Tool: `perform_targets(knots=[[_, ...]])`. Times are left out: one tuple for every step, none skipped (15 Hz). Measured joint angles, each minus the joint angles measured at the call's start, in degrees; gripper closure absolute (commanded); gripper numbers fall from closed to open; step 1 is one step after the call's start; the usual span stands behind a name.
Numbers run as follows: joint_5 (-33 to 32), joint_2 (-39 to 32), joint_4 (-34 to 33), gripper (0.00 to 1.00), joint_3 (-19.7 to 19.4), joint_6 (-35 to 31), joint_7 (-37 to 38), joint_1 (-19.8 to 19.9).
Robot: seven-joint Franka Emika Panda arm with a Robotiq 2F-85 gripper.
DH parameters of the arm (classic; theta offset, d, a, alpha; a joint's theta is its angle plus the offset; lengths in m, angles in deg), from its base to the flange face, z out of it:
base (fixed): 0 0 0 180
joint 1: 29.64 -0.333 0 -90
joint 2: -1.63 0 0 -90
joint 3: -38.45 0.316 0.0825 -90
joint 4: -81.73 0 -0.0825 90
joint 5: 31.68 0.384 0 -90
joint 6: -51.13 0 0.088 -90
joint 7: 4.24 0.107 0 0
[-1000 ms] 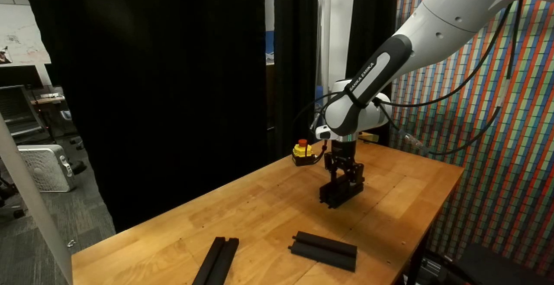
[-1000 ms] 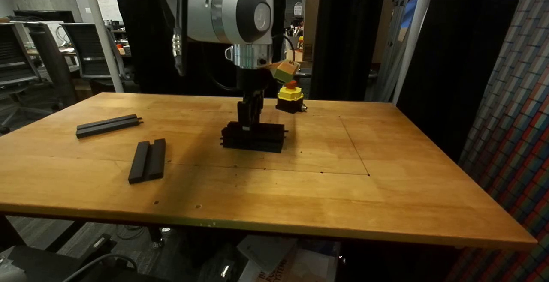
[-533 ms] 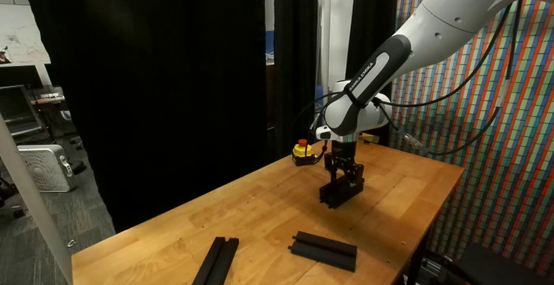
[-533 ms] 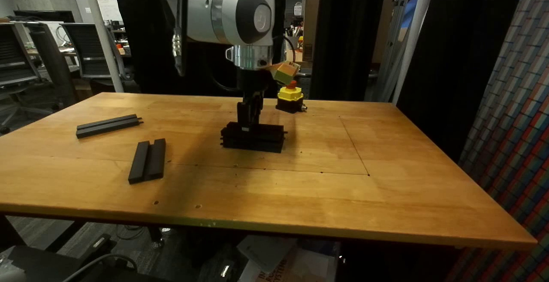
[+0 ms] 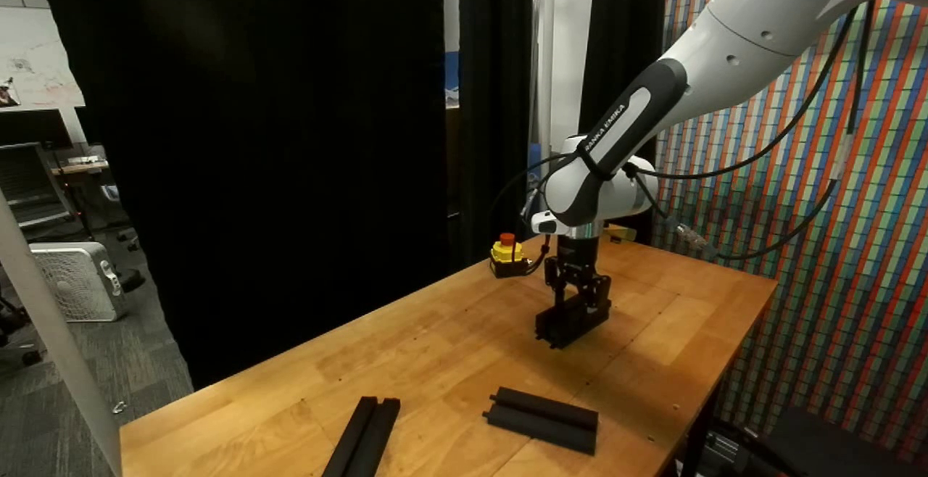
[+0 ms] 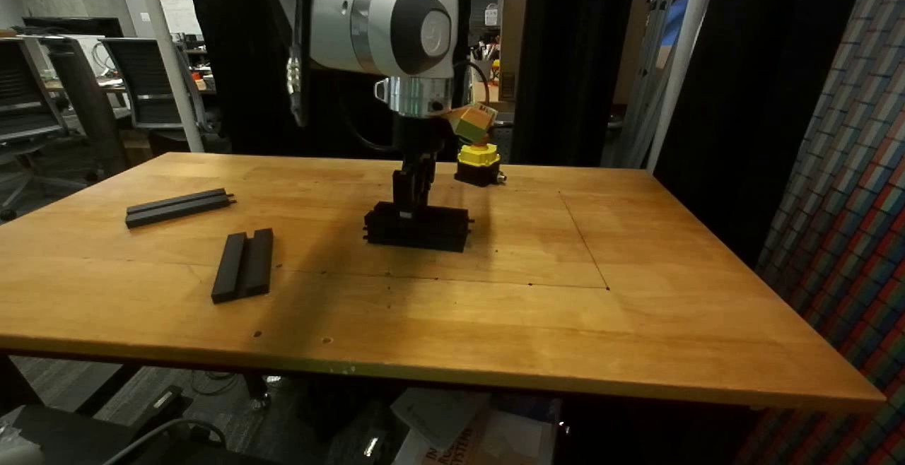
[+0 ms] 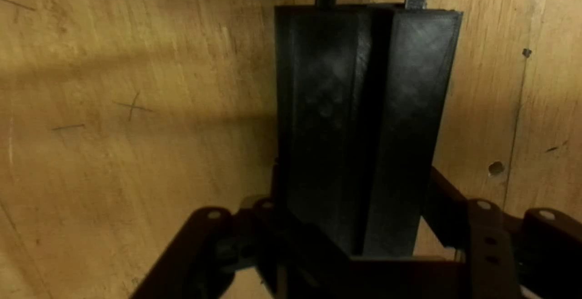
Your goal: Stack the black objects together
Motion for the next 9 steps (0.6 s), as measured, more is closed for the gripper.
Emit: perform_targets(knots=[[0.2,0.0,0.0,0.55,0.0,0.0,-0.3,0.0],[0.4,0.0,0.0,0.55,0.0,0.0,-0.5,0.1],[0.6,-0.1,0.0,0.55,0.0,0.0,-0.7,0.1],[0.8,-0.1,-0.1,0.55,0.0,0.1,-0.9,0.2],[0.8,-0.1,-0.1,0.55,0.0,0.1,-1.0,0.2],[0.8,-0.1,-0.1,0.55,0.0,0.1,-1.2,0.2],[0.9,-0.1,-0.1,0.55,0.0,0.1,-1.4,0.2],[0.9,-0.1,-0.1,0.55,0.0,0.1,-1.6,0.2],[0.9,-0.1,-0.1,0.55,0.0,0.1,-1.8,0.2]])
